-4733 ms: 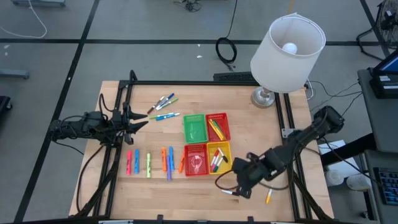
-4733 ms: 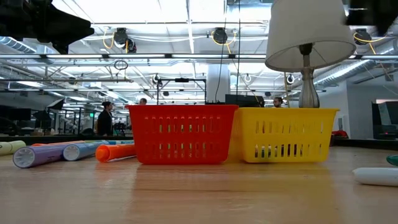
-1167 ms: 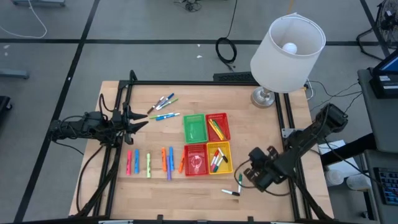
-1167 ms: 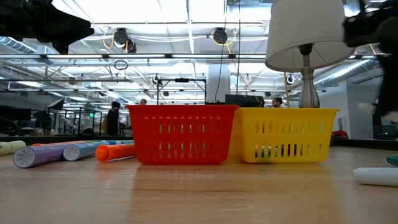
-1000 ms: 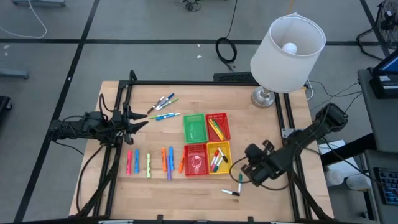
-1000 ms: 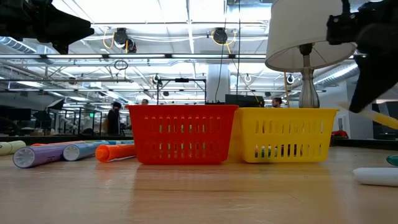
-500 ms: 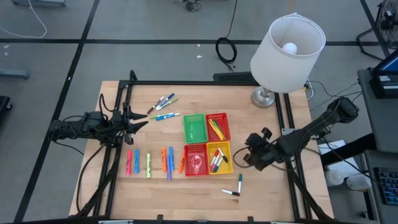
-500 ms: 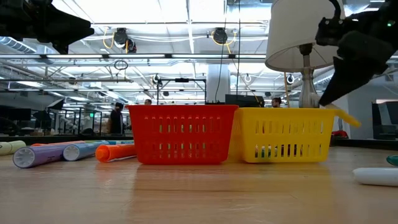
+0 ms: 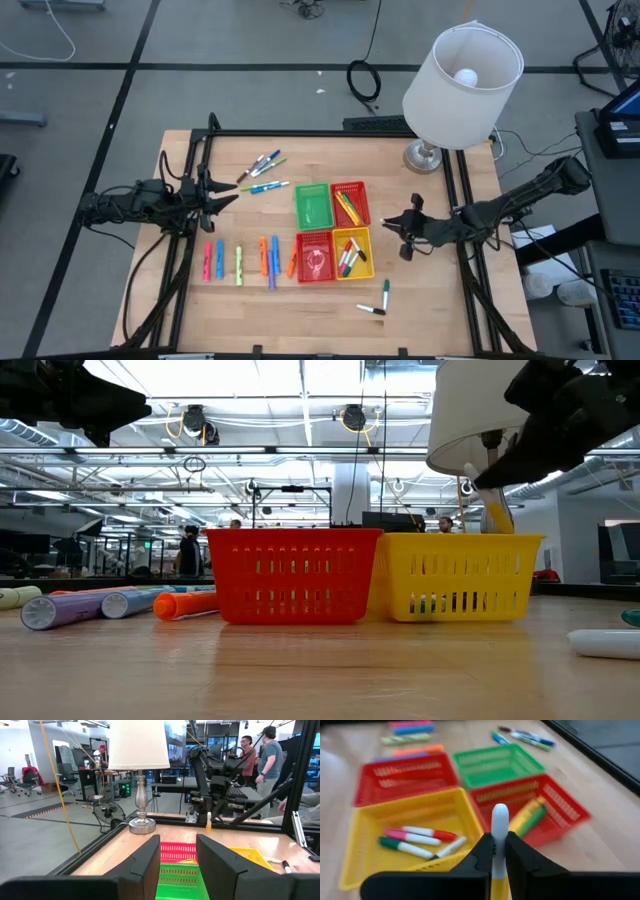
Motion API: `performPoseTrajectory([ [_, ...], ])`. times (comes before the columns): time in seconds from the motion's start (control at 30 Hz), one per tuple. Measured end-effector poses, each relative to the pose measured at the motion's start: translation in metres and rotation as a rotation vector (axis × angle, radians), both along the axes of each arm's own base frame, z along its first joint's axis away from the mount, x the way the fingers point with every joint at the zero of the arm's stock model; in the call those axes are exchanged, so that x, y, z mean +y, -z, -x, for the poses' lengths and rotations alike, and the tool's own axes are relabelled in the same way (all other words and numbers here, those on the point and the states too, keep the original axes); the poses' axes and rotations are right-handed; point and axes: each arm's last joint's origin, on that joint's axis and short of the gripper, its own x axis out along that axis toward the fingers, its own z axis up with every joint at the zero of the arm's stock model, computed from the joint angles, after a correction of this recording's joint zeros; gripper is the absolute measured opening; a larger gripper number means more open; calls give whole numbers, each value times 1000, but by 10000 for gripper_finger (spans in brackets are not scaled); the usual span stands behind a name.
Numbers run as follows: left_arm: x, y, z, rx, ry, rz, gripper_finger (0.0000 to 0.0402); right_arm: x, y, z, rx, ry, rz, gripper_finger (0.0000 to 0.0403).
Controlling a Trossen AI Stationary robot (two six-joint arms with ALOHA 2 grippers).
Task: Pick & Place Markers
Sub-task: Put the small yellow highlighter pen into the yellow bin
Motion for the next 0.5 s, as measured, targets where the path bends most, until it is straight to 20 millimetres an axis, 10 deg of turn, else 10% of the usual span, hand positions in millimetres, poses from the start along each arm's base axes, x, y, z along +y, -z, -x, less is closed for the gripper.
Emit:
performPoseTrajectory([
  [0.5,0,0,0,0,0,0,134,5,15,11,-222,-381,-86,18],
])
